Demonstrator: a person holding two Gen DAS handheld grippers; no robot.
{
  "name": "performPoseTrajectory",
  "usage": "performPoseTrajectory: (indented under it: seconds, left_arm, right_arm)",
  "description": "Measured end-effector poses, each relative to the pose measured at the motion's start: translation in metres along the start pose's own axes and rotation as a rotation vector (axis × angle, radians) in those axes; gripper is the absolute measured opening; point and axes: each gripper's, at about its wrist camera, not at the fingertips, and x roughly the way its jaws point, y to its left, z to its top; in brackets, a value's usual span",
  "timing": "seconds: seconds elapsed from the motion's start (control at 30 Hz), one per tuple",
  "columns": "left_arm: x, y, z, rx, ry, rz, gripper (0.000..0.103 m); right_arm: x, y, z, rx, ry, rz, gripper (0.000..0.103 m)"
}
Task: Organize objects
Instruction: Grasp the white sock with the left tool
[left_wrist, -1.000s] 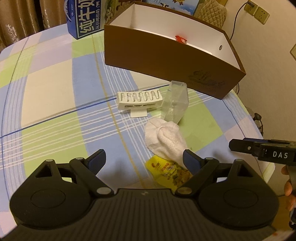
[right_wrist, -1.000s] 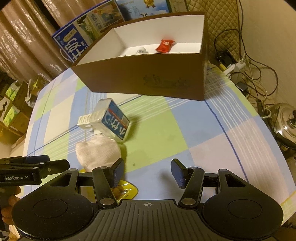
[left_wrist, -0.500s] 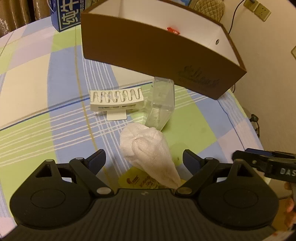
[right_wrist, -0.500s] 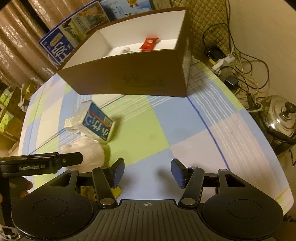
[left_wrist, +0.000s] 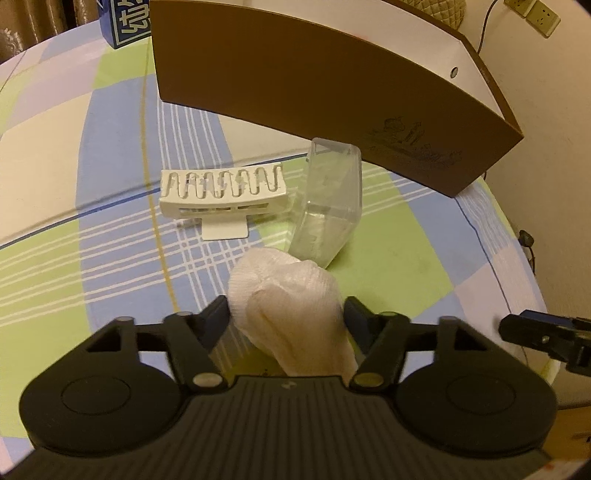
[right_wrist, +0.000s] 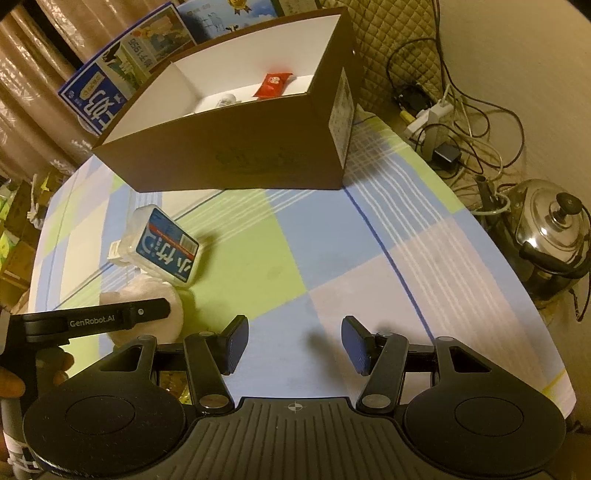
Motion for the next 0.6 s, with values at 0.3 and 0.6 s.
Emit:
performPoseTrajectory:
  seconds: [0.3, 0.6]
  left_arm:
    - [-0.018, 0.008, -0.009, 0.024, -0.041, 0.029, 0.041]
    - [-0.053, 0.043, -0.013, -0.069, -0.098, 0.051, 0.041]
  right_arm:
    - [0.005, 0.003, 0.002, -0.013, 0.004, 0.013, 0.053]
    - [0.017, 0.028, 0.003, -0.070, 0.020, 0.049, 0.053]
